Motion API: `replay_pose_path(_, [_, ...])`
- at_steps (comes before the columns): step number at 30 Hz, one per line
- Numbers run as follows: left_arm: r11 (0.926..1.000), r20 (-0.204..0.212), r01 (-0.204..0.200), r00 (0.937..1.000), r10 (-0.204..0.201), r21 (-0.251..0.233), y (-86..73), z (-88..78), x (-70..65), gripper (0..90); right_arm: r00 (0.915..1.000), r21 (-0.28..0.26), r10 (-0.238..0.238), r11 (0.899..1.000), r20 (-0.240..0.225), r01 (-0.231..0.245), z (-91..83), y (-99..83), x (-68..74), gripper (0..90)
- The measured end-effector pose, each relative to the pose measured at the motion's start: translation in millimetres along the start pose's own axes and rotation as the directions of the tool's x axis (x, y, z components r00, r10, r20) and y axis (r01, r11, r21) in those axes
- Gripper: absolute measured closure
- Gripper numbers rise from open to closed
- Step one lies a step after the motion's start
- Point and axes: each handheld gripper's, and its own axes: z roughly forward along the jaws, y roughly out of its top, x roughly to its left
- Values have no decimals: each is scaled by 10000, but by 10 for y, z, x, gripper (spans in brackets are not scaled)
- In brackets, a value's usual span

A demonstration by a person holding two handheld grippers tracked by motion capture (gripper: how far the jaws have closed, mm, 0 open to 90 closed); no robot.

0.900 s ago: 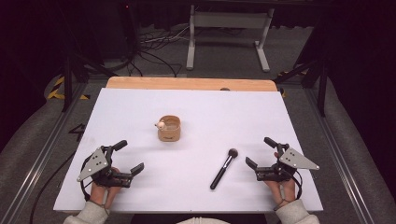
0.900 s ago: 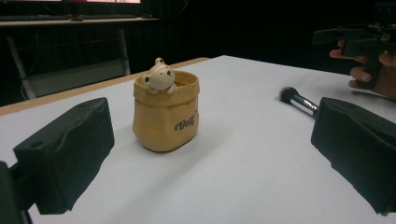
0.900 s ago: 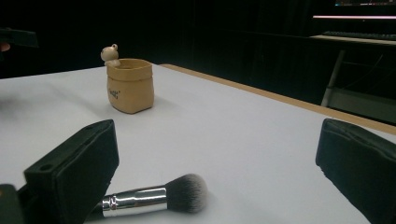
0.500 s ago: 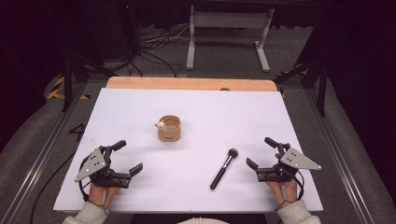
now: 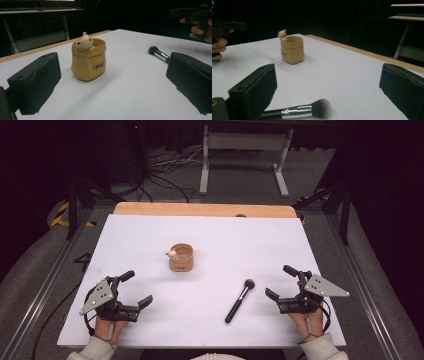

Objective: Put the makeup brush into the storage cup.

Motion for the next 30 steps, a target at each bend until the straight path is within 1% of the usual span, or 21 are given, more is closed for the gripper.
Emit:
replay_pose_path(2, [10000, 30, 39, 10000, -39, 65, 9, -3, 2, 2, 9997, 350, 109, 9993, -215, -102, 15, 69, -22, 16])
replay_pose_path(3, [9999, 56, 81, 10000, -81, 75, 15, -4, -2, 4, 9996, 405, 97, 9991, -248, -87, 19, 90, -28, 23])
replay_pose_path(7, [9999, 47, -39, 10000, 39, 125, 31, -6, -18, 7, 9989, 575, -313, 9978, -341, 332, 44, 217, -39, 32])
replay_pose_path(9, [9999, 65, -72, 10000, 71, 129, 29, -2, -18, 6, 9983, 652, -384, 9970, -444, 413, 64, 272, -33, 29])
replay_pose_path(10, [9999, 65, -72, 10000, 71, 129, 29, -2, -18, 6, 9983, 652, -384, 9970, -444, 413, 64, 272, -33, 29])
replay_pose_path(12, [9999, 20, -11, 10000, 11, 104, 26, -9, -21, 5, 9969, 647, -525, 9963, -587, 563, 91, 329, -23, 30])
replay_pose_path(15, [10000, -6, -36, 10000, 36, 83, 28, -20, -8, 4, 9950, 594, -668, 9957, -747, 713, 153, 387, 6, 27])
replay_pose_path(17, [10000, -7, 12, 10000, -12, 85, 28, -19, -7, 4, 9947, 585, -650, 9958, -792, 697, 171, 397, 12, 23])
replay_pose_path(18, [9999, -29, 0, 10000, 0, 111, 29, -17, -8, 4, 9939, 561, -652, 9959, -887, 704, 201, 413, 20, 20])
replay_pose_path(22, [9999, -15, 3, 10000, -3, 171, 16, 0, -12, 2, 9917, 799, -643, 9941, -1110, 734, 288, 486, 39, 12])
replay_pose_path(24, [9998, -6, 56, 10000, -56, 172, 15, 4, -14, 2, 9903, 909, -769, 9920, -1156, 877, 326, 552, 36, 10])
replay_pose_path(27, [9999, -24, -39, 10000, 39, 150, 22, -7, -13, 2, 9887, 972, -895, 9901, -1205, 1015, 352, 600, 37, 10])
replay_pose_path(28, [9999, -52, -24, 10000, 24, 106, 23, -10, -15, 2, 9877, 1023, -972, 9887, -1222, 1100, 368, 627, 43, 9])
replay_pose_path(29, [9999, -48, -41, 10000, 42, 107, 25, -15, -12, 2, 9854, 1066, -1144, 9860, -1259, 1281, 389, 663, 56, 7])
replay_pose_path(30, [9999, -62, -17, 10000, 18, 100, 25, -17, -12, 2, 9846, 1091, -1175, 9852, -1298, 1320, 400, 675, 63, 6])
